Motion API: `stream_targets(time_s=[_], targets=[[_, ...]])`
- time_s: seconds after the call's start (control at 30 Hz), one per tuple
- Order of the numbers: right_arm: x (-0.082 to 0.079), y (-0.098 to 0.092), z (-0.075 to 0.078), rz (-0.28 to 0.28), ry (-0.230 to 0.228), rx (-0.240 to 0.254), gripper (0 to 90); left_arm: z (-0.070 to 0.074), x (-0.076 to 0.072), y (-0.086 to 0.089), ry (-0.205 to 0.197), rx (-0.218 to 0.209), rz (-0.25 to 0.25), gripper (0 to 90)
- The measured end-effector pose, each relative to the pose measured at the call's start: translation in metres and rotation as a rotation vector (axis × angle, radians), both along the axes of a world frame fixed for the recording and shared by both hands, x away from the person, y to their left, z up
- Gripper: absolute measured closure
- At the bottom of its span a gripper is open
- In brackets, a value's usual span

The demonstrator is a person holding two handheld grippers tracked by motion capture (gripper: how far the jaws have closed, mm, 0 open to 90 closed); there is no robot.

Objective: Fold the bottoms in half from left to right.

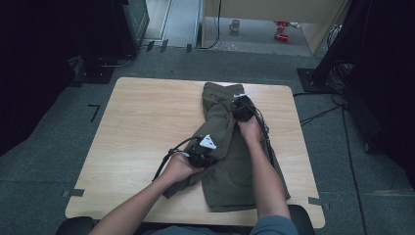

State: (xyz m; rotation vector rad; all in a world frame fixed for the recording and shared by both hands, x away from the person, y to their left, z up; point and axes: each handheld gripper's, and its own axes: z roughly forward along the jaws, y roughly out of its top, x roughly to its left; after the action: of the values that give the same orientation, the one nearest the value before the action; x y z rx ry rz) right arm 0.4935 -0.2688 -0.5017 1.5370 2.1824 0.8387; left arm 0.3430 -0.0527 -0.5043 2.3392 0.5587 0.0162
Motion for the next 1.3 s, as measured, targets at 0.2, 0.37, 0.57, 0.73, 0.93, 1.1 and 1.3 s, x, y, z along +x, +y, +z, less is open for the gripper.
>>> stream_targets(time_s=[0.2, 0.37, 0.57, 0.73, 0.93, 1.1, 1.3], targets=[[-0.001, 0.007, -0.002, -0.015, -0.01, 0.043, 87.4, 0.002, 0.007, 0.027, -0.003, 0.015, 0.035, 89.7], [-0.002, 0.018, -0.003, 0.0, -0.019, 0.056, 87.4, 0.002, 0.014, 0.055, -0.003, 0.021, 0.081, 89.8], [-0.002, 0.026, -0.004, 0.016, -0.025, 0.051, 87.4, 0.004, 0.022, 0.086, -0.005, 0.034, 0.138, 89.8], [-0.001, 0.033, -0.005, 0.018, -0.029, 0.072, 87.4, 0.004, 0.028, 0.108, -0.015, 0.042, 0.184, 89.8], [0.0, 0.051, -0.005, 0.025, -0.034, 0.079, 87.3, 0.007, 0.037, 0.133, -0.017, 0.079, 0.243, 89.7], [-0.001, 0.066, -0.006, 0.045, -0.036, 0.089, 87.3, 0.007, 0.045, 0.155, -0.004, 0.069, 0.294, 89.7], [0.0, 0.071, -0.005, 0.063, -0.032, 0.092, 87.3, 0.009, 0.045, 0.163, 0.003, 0.061, 0.322, 89.9]])
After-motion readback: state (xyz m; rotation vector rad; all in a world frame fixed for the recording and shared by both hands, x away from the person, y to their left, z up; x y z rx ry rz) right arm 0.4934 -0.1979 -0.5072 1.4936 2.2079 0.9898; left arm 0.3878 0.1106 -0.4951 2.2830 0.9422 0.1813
